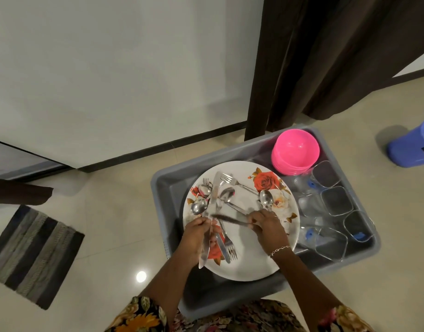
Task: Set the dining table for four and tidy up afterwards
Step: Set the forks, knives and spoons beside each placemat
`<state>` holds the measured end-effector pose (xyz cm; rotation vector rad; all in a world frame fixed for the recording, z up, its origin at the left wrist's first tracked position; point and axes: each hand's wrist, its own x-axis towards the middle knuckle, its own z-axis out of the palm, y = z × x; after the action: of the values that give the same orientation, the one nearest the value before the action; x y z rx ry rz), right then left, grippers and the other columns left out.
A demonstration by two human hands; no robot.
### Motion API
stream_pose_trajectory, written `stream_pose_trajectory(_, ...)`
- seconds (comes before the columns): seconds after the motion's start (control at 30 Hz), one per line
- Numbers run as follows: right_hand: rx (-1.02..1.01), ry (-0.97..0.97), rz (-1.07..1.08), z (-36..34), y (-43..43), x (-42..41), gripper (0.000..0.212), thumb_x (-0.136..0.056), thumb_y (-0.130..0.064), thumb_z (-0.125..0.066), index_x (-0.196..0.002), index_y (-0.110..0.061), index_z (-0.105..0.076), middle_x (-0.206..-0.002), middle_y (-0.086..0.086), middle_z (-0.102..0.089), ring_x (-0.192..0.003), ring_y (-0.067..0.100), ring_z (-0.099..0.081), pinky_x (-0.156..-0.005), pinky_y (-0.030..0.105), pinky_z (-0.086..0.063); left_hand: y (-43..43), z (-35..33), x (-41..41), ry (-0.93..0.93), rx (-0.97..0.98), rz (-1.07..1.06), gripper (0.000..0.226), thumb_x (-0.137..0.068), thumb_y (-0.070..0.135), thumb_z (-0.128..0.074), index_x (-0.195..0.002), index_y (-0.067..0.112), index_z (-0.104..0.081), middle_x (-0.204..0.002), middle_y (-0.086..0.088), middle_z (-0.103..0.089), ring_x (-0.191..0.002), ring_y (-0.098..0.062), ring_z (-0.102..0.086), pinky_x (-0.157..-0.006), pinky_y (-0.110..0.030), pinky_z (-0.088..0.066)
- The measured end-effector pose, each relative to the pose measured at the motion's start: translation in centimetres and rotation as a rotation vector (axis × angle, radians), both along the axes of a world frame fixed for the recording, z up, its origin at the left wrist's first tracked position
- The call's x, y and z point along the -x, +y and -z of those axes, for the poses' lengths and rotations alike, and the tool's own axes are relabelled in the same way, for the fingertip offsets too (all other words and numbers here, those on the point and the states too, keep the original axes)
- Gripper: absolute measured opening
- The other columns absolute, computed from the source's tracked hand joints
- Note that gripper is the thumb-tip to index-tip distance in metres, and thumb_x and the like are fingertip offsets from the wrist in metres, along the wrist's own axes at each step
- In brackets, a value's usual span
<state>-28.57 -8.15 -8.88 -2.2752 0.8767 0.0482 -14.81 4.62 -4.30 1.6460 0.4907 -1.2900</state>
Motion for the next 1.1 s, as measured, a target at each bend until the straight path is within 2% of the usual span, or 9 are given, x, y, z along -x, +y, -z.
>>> stream_pose_trajectory(0.1, 0.074, -0.104, -0.186, -0.8, 0.7, -0.3, 0.034, -0.073, 0.000, -0.064, -0.081, -0.027, -0.046, -0.067, 0.001, -0.060, -0.066, 0.020, -0.055, -0.053, 0.029, -0.046, 0.3, -0.9, -0.7, 0.007, 0.026, 0.160, 0.038, -0.102, 0.031, -0.035, -0.096, 0.007, -0.063, -0.080, -0.009, -0.072, -0.079, -0.023, -0.065, -0.072, -0.034, -0.051)
stream_pose_trajectory(0.2, 0.275, -0.198, -0.448, -1.3, 1.5, -1.0, 0.018, -0.069, -0.012, -0.060, -0.077, -0.027, -0.057, -0.056, -0.006, -0.059, -0.056, 0.014, -0.055, -0.046, 0.017, -0.039, 0.9, -1.2, -1.2, 0.076, 0.087, 0.391, 0.044, -0.096, 0.044, -0.041, -0.103, 0.006, -0.062, -0.096, -0.012, -0.070, -0.093, -0.027, -0.064, -0.067, -0.028, -0.052)
stream_pose_trajectory(0.37, 0.313, -0.272, -0.562, -0.7, 2.4, -3.2, 0.012, -0.073, -0.024, -0.053, -0.074, -0.021, -0.065, -0.058, -0.004, -0.062, -0.057, 0.017, -0.057, -0.049, 0.022, -0.045, 2.3, -0.7, -1.0, 0.081, 0.196, 0.472, 0.028, -0.084, 0.011, -0.065, -0.111, 0.007, -0.062, -0.093, -0.004, -0.070, -0.083, -0.013, -0.068, -0.071, -0.020, -0.052)
stream_pose_trajectory(0.47, 0.257, -0.274, -0.396, -1.3, 2.5, -3.9, 0.017, -0.074, -0.023, -0.048, -0.083, -0.019, -0.062, -0.079, 0.000, -0.066, -0.072, 0.017, -0.057, -0.056, 0.025, -0.048, 2.6, -0.5, -1.0, 0.033, 0.136, 0.450, 0.017, -0.093, 0.009, -0.054, -0.108, 0.008, -0.062, -0.094, -0.008, -0.068, -0.084, -0.014, -0.066, -0.072, -0.019, -0.054)
stream_pose_trajectory(0.57, 0.111, -0.079, 0.007, -1.0, 1.6, -4.2, 0.024, -0.080, -0.016, -0.053, -0.103, -0.013, -0.061, -0.100, 0.011, -0.063, -0.092, 0.029, -0.058, -0.073, 0.032, -0.047, 3.0, -0.4, -0.9, -0.050, 0.019, 0.302, 0.012, -0.096, 0.013, -0.050, -0.100, 0.006, -0.059, -0.060, 0.001, -0.055, -0.052, -0.006, -0.052, -0.048, -0.014, -0.044)
stream_pose_trajectory(0.7, 0.111, 0.300, -0.016, 0.3, 0.9, -4.6, 0.037, -0.087, -0.024, -0.059, -0.121, -0.012, -0.052, -0.122, 0.010, -0.050, -0.113, 0.028, -0.048, -0.094, 0.034, -0.041, 3.9, 0.2, -0.7, -0.154, -0.061, 0.139, 0.014, -0.097, 0.017, -0.048, -0.098, 0.007, -0.058, -0.048, 0.002, -0.045, -0.046, -0.010, -0.042, -0.044, -0.020, -0.039)
stream_pose_trajectory(0.87, 0.308, 0.237, -0.139, -0.1, 3.4, -5.3, 0.034, -0.049, -0.023, -0.086, -0.074, -0.012, -0.066, -0.071, 0.007, -0.061, -0.060, 0.022, -0.060, -0.051, 0.030, -0.050, 4.5, 0.4, -0.3, -0.109, -0.070, -0.017, 0.013, -0.098, 0.013, -0.046, -0.092, 0.005, -0.054, -0.053, -0.002, -0.041, -0.036, -0.007, -0.034, -0.036, -0.018, -0.030)
stream_pose_trajectory(1.0, 0.267, 0.290, -0.231, 0.3, 7.6, -4.8, 0.047, -0.033, -0.033, -0.089, -0.069, -0.012, -0.068, -0.062, 0.006, -0.062, -0.051, 0.021, -0.060, -0.042, 0.029, -0.048, 4.3, 0.1, 0.1, -0.025, -0.001, -0.028, 0.024, -0.098, 0.004, -0.040, -0.100, 0.000, -0.063, -0.067, -0.009, -0.056, -0.045, -0.012, -0.044, -0.040, -0.019, -0.036)
stream_pose_trajectory(1.1, 0.245, 0.329, -0.148, 0.2, 8.2, -4.3, 0.046, -0.029, -0.021, -0.091, -0.066, -0.007, -0.067, -0.061, 0.010, -0.061, -0.047, 0.024, -0.059, -0.040, 0.030, -0.048, 4.3, -0.3, 0.2, -0.006, 0.068, -0.026, 0.026, -0.099, 0.004, -0.039, -0.105, -0.003, -0.063, -0.075, -0.011, -0.067, -0.051, -0.014, -0.057, -0.045, -0.021, -0.047)
